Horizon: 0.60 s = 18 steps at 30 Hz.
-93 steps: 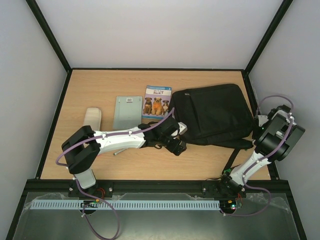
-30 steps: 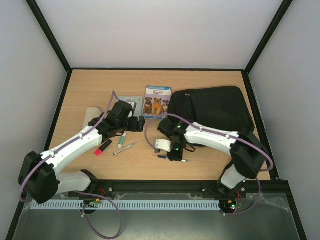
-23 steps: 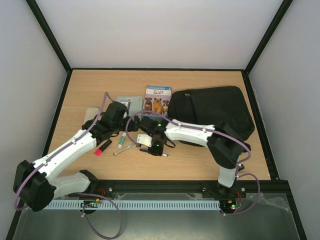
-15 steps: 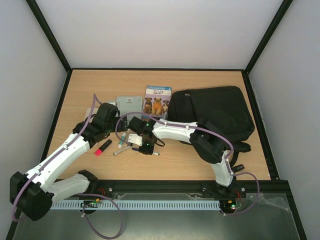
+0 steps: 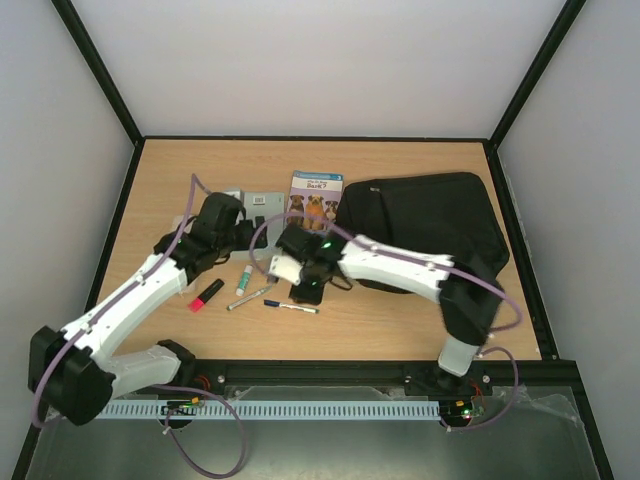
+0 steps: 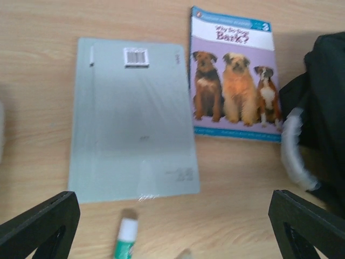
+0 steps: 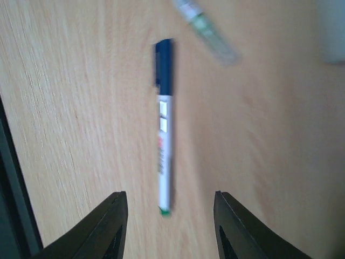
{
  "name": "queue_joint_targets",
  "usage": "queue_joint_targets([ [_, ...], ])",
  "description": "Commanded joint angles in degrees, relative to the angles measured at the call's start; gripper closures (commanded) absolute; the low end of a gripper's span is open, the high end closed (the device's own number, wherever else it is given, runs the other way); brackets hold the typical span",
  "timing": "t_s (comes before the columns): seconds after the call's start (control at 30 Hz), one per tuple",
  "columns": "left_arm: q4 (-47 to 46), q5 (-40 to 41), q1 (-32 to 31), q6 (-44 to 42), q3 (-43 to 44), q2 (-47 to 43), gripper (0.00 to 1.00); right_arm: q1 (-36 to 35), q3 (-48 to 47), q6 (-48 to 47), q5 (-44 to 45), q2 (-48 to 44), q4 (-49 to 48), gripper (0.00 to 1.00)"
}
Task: Pack the student bag
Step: Place the stationery at the center of the board, then adjust the student bag at the center of the board.
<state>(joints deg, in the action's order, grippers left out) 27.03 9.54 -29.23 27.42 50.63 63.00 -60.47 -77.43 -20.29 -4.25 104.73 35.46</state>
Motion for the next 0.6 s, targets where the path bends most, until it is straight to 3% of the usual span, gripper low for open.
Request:
queue_joint_targets([
  [0.0,-5.6,-4.0,0.1,0.5,5.8,6.4,0.01,7.4,3.6,1.4,-1.4,-13.2,5.8,0.54],
  [0.13,-9.3,-7.7,0.1,1.3,11.8,14.2,0.02,16.6,9.7,1.5,1.4,-24.1,7.0,0.5],
  [0.43,-15.5,-20.3,-1.6,3.7,28.1,37.2,0.01,46.7,25.0,-3.1,5.3,-41.0,9.9,0.34],
  [0.57,-15.8,-23.5,-3.2,3.4,37.8,48.3,0.01,54.7,29.4,-5.9,9.2,-43.9,10.9,0.13],
])
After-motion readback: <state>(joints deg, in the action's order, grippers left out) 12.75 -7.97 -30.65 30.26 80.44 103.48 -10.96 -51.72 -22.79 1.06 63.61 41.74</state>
